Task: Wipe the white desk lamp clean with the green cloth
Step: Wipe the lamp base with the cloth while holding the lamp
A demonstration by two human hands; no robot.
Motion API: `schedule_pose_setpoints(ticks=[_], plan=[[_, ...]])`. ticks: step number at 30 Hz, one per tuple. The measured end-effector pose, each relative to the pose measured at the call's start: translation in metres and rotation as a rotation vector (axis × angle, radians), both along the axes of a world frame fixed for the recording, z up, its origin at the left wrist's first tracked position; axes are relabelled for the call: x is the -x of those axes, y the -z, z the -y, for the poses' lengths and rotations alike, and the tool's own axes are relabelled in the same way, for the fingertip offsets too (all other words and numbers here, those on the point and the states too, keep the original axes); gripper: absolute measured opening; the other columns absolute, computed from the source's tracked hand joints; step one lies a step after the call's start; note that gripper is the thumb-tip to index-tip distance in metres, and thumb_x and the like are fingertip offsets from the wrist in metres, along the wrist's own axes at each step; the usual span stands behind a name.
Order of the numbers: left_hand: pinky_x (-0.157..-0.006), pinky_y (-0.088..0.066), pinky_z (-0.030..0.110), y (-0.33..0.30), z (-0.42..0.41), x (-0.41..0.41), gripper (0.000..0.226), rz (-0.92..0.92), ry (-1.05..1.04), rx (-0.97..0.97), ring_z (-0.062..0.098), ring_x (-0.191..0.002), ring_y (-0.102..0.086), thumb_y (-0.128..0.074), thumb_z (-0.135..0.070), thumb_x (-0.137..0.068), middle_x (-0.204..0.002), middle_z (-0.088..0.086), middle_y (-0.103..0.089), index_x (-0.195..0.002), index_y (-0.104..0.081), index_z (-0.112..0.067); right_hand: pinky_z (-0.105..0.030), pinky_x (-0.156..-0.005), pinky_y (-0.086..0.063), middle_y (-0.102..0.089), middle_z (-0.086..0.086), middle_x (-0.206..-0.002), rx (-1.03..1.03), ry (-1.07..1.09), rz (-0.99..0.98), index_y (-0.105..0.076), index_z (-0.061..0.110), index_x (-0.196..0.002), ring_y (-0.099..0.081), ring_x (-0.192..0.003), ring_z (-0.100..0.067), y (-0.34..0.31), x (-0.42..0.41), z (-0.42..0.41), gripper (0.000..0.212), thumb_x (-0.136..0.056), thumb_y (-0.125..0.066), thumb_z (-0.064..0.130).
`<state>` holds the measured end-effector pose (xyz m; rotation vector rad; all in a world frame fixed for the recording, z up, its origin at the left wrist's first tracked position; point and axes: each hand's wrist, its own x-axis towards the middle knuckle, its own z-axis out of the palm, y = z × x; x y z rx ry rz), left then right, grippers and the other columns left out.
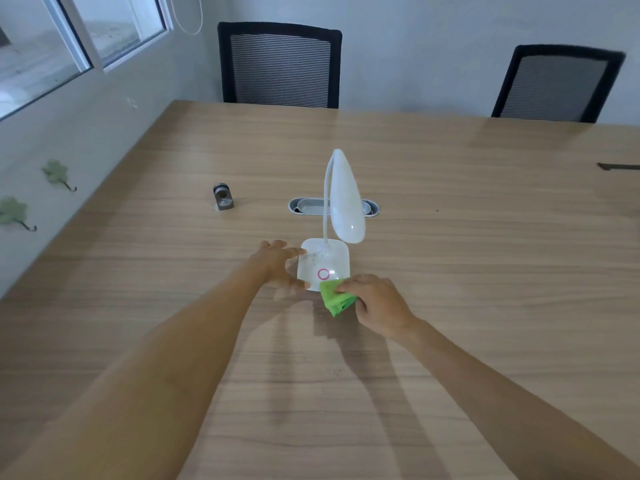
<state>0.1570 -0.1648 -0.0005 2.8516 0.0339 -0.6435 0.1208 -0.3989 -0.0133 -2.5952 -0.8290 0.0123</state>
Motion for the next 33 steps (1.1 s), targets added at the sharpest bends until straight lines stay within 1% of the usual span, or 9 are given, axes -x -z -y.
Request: schedule_pose_setpoints(ticks=[4, 9, 12, 17, 21, 24, 27, 30, 33], plan=[[-0.112, -0.026, 0.049, -0.002, 0.001, 0.003, 0.094, 0.010, -0.016, 0.020, 0.032, -0.144, -0.012, -0.070, -0.059, -0.070, -0.159, 0.005, -0.018, -0.149, -0.022, -0.042, -0.043, -0.091, -0.048, -0.065, -0.003, -0.124, -0.023, 0.102, 0.084, -0.061, 0.021, -0.117, -0.056, -0.111, -0.031, -0.022, -0.024, -0.026, 0.055, -0.072, -0.046, -0.005], [-0.113, -0.025, 0.046, 0.000, -0.001, 0.002, 0.096, 0.011, -0.021, 0.031, 0.032, -0.143, -0.015, -0.070, -0.059, -0.069, -0.157, 0.006, -0.021, -0.150, -0.022, -0.040, -0.044, -0.094, -0.044, -0.062, -0.005, -0.126, 0.202, 0.051, 0.024, -0.054, 0.024, -0.123, -0.048, -0.116, -0.032, -0.019, -0.047, -0.064, 0.051, -0.078, -0.052, 0.001], [-0.113, -0.025, 0.047, -0.002, -0.001, 0.004, 0.096, 0.015, -0.022, 0.041, 0.032, -0.144, -0.013, -0.070, -0.060, -0.069, -0.157, 0.007, -0.020, -0.149, -0.022, -0.042, -0.043, -0.092, -0.039, -0.056, 0.002, -0.134, 0.276, 0.034, 0.000, -0.051, 0.025, -0.127, -0.042, -0.115, -0.031, -0.011, -0.044, -0.062, 0.054, -0.079, -0.049, 0.000], [-0.115, -0.024, 0.046, 0.003, -0.004, 0.001, 0.099, 0.006, 0.002, 0.017, 0.030, -0.144, -0.011, -0.067, -0.068, -0.062, -0.158, 0.004, -0.020, -0.147, -0.021, -0.046, -0.039, -0.090, -0.036, -0.056, 0.008, -0.134, 0.264, -0.013, -0.033, -0.051, 0.030, -0.126, -0.042, -0.114, -0.028, -0.005, -0.019, -0.032, 0.058, -0.077, -0.046, 0.000], [-0.113, -0.026, 0.047, 0.000, -0.003, 0.002, 0.094, 0.012, -0.015, 0.043, 0.031, -0.145, -0.010, -0.070, -0.061, -0.068, -0.159, 0.004, -0.016, -0.148, -0.022, -0.045, -0.039, -0.092, -0.041, -0.064, 0.008, -0.126, 0.149, -0.024, -0.087, -0.061, 0.030, -0.116, -0.047, -0.107, -0.029, -0.010, -0.011, -0.007, 0.056, -0.074, -0.043, -0.002], [-0.114, -0.026, 0.047, -0.002, -0.002, 0.004, 0.094, 0.016, -0.017, 0.039, 0.030, -0.145, -0.009, -0.070, -0.061, -0.067, -0.159, 0.004, -0.016, -0.147, -0.023, -0.045, -0.042, -0.091, -0.046, -0.069, 0.003, -0.118, 0.035, 0.049, -0.022, -0.066, 0.028, -0.111, -0.052, -0.105, -0.032, -0.020, -0.026, -0.013, 0.055, -0.071, -0.041, -0.001], [-0.114, -0.026, 0.046, -0.002, -0.002, 0.005, 0.094, 0.021, -0.024, 0.047, 0.030, -0.145, -0.010, -0.070, -0.060, -0.067, -0.159, 0.004, -0.016, -0.147, -0.024, -0.044, -0.044, -0.087, -0.049, -0.071, -0.006, -0.110, -0.027, 0.145, 0.023, -0.067, 0.024, -0.109, -0.056, -0.101, -0.037, -0.026, -0.042, -0.033, 0.054, -0.071, -0.044, -0.008], [-0.114, -0.026, 0.045, -0.002, -0.001, 0.006, 0.094, 0.032, -0.017, 0.038, 0.030, -0.145, -0.011, -0.070, -0.060, -0.067, -0.159, 0.005, -0.017, -0.148, -0.025, -0.044, -0.045, -0.088, -0.049, -0.069, -0.009, -0.113, 0.003, 0.136, -0.029, -0.066, 0.025, -0.110, -0.054, -0.104, -0.038, -0.024, -0.044, -0.047, 0.050, -0.075, -0.045, -0.004], [-0.114, -0.025, 0.045, -0.002, -0.001, 0.004, 0.094, 0.025, -0.015, 0.029, 0.030, -0.145, -0.010, -0.070, -0.061, -0.067, -0.159, 0.006, -0.017, -0.148, -0.024, -0.043, -0.041, -0.089, -0.047, -0.066, -0.002, -0.121, 0.098, 0.094, -0.041, -0.065, 0.027, -0.112, -0.051, -0.110, -0.034, -0.013, -0.033, -0.044, 0.050, -0.075, -0.047, -0.001]])
